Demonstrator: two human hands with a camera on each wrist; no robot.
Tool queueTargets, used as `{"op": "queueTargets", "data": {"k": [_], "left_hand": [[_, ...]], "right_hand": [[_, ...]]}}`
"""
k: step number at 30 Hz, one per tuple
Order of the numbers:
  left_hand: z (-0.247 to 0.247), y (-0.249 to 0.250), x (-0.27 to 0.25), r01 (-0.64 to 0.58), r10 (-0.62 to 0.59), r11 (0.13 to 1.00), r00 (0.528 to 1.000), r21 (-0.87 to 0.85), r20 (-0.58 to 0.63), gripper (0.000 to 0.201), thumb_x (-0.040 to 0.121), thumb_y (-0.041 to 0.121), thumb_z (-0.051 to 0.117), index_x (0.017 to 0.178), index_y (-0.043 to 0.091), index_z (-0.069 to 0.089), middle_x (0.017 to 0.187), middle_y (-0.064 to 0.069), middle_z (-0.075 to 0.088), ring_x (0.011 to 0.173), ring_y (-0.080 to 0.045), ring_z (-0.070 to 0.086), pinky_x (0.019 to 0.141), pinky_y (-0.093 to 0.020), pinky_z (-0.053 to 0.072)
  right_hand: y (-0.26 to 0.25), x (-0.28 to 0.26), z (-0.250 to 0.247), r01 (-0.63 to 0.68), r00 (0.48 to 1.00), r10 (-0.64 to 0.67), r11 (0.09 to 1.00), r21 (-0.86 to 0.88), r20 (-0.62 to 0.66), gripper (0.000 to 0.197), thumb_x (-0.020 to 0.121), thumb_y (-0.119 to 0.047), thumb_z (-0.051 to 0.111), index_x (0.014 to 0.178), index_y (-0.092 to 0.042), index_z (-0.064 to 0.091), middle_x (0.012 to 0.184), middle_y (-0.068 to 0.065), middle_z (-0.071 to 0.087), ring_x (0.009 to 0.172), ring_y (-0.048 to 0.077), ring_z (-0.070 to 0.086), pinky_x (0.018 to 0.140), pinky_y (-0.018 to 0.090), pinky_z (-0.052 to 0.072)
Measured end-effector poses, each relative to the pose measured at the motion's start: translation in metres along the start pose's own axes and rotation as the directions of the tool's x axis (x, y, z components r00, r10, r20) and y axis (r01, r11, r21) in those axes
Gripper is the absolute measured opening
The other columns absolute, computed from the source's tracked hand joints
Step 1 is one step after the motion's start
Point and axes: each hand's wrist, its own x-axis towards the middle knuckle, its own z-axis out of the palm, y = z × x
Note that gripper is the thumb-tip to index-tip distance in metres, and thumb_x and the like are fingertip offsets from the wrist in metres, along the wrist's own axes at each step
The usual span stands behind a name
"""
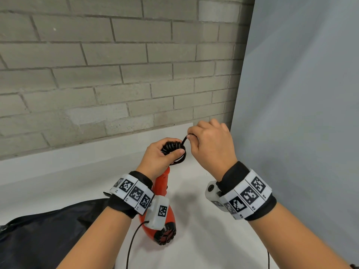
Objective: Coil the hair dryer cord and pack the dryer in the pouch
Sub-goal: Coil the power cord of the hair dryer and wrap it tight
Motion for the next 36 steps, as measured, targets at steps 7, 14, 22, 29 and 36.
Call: {"op": "queueTargets", "data": {"k": [7,14,22,29,36], "left_hand": [[0.007,0.002,0.001,0.036,-0.036,0.997,0.999,-0.068,0.005,0.024,0.080,0.007,0.065,0.103,0.012,0.064,0.085,0.005,0.062,0.062,0.008,0.058,0.055,-0.006,0.043],[0.010,-0.002,0.009,0.079,-0.097,0.992,0.980,-0.103,-0.177,0.020,0.081,0.010,0.065,0.099,0.018,0.065,0.088,0.003,0.064,0.069,-0.001,0.057,0.056,-0.006,0.044],[0.011,-0.004,0.008,0.079,-0.109,0.990,0.958,-0.120,-0.266,0.013,0.084,0.018,0.062,0.096,0.020,0.065,0.077,0.002,0.061,0.055,-0.005,0.049,0.046,-0.008,0.039],[0.015,-0.002,0.006,0.117,-0.158,0.965,0.973,-0.235,-0.166,0.013,0.090,0.017,0.052,0.090,0.024,0.063,0.089,-0.007,0.065,0.079,-0.022,0.063,0.056,-0.028,0.054],[0.016,-0.001,0.005,0.129,-0.162,0.958,0.981,-0.258,-0.110,0.017,0.093,0.014,0.045,0.097,0.015,0.061,0.088,-0.005,0.063,0.079,-0.016,0.061,0.064,-0.019,0.053]], "right_hand": [[-0.003,-0.005,0.001,-0.092,0.989,0.058,0.960,0.266,0.133,0.022,0.087,-0.020,0.049,0.092,-0.012,0.069,0.084,0.005,0.069,0.082,0.025,0.054,0.070,0.030,0.036],[-0.002,-0.018,0.012,-0.298,0.924,0.142,0.848,0.438,0.354,0.035,0.092,-0.013,0.037,0.119,-0.020,0.058,0.112,0.002,0.067,0.107,0.025,0.051,0.098,0.040,0.040],[0.007,-0.022,0.013,-0.377,0.863,0.059,0.738,0.560,0.502,0.043,0.089,-0.011,0.052,0.130,-0.024,0.049,0.110,-0.004,0.060,0.079,0.009,0.054,0.069,0.005,0.041],[0.000,-0.023,0.022,-0.490,0.862,0.143,0.482,0.727,0.486,0.051,0.075,-0.004,0.069,0.120,-0.019,0.051,0.089,-0.011,0.054,0.067,0.004,0.051,0.067,0.011,0.047],[-0.011,-0.027,0.045,-0.445,0.894,0.299,0.496,0.746,0.335,0.054,0.072,-0.012,0.073,0.118,-0.020,0.046,0.094,-0.008,0.044,0.081,0.000,0.044,0.073,0.011,0.039]]}}
